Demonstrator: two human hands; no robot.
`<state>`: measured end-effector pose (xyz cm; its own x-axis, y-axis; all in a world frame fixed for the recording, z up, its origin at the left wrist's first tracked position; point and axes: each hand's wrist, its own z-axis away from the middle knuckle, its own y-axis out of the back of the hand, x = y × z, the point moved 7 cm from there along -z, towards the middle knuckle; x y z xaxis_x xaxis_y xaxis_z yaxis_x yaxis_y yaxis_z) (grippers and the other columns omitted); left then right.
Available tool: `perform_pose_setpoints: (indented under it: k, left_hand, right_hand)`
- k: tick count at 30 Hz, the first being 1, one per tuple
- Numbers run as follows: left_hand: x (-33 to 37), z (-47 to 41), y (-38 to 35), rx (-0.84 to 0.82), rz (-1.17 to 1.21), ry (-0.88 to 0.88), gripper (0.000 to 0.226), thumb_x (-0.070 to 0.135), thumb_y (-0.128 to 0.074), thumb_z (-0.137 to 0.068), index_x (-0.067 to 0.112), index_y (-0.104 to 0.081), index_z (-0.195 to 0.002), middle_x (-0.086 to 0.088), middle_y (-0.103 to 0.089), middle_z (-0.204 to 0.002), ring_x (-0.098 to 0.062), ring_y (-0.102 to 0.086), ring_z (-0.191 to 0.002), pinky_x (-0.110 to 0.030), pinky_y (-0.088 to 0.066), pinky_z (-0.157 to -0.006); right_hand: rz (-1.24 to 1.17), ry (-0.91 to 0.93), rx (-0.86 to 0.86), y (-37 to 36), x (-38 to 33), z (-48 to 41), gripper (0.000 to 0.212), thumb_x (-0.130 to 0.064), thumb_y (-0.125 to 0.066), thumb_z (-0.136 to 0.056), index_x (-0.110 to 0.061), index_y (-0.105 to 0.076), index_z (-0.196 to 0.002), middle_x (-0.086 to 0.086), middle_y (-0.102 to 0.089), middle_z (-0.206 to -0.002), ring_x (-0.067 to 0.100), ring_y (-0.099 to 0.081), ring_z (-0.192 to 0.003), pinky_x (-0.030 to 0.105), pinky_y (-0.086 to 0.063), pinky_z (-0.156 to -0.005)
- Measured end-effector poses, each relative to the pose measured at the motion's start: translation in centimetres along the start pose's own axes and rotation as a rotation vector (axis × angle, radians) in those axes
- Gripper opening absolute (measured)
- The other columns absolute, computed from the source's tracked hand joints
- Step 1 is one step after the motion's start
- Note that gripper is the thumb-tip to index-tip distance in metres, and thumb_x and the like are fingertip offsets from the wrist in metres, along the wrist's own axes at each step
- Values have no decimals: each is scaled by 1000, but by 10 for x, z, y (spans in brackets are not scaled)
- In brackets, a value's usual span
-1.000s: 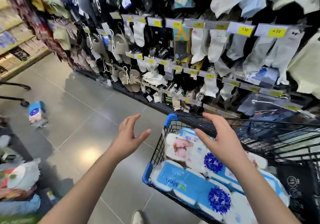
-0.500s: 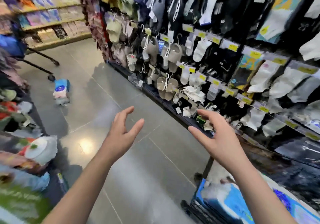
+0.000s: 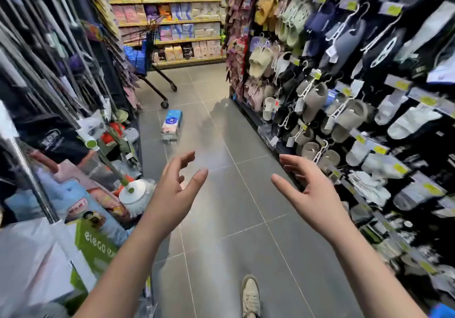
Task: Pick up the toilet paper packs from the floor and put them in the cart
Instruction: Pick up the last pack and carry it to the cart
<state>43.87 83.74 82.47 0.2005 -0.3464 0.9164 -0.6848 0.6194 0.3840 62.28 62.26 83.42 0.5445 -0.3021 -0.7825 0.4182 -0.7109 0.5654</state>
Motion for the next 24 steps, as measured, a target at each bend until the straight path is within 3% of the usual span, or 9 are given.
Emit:
perform_pose_setpoints:
  k: [2, 6, 10, 15, 19, 24]
  left_hand:
    - [-6, -22, 12, 30, -17, 12, 46, 55, -60, -91, 45, -46, -133, 17, -50, -137, -5, -52, -127, -34, -41, -109]
    - [-9, -78, 18, 104, -64, 27, 49, 54, -57, -89, 41, -46, -135, 17, -52, -138, -3, -50, -127, -23, -42, -98]
    - [4, -146, 8, 176, -77, 15, 42, 44, -58, -93, 39, -47, -134, 14, -54, -136, 1, -50, -126, -31, -43, -106]
    - [10, -217, -5, 236, -104, 20, 38, 38, -59, -96, 36, -49, -133, 14, -56, -134, 0, -51, -126, -29, -43, -106]
    - [2, -255, -7, 257, -111, 60, 41, 41, -59, -96, 36, -48, -135, 21, -54, -134, 1, -50, -126, -21, -43, -100]
    - [-4, -309, -3, 293, -116, 82, 47, 44, -58, -95, 33, -47, -139, 17, -55, -135, 0, -51, -126, -6, -38, -88]
  right_hand:
    - [-51, 24, -15, -20, 4, -32, 44, -43, -72, -89, -33, -60, -130, -20, -62, -126, -6, -58, -117, 21, -45, -99]
    - [-141, 51, -55, -46, 15, -103, 42, -44, -72, -88, -38, -60, -128, -23, -61, -125, -5, -58, -117, 19, -45, -95]
    - [-175, 80, -104, -50, 31, -181, 42, -47, -71, -88, -41, -59, -128, -24, -62, -125, -6, -57, -118, 15, -44, -88]
    - [-204, 119, -158, -51, 46, -271, 40, -45, -70, -89, -40, -59, -127, -23, -64, -124, -5, -58, -118, 19, -45, -92]
    - [-238, 135, -189, -61, 53, -322, 39, -41, -71, -89, -36, -61, -126, -21, -65, -123, -4, -59, -117, 22, -47, -96]
    - [-256, 131, -211, -81, 57, -380, 35, -39, -72, -90, -37, -63, -124, -19, -66, -121, -4, -60, -115, 26, -49, -97]
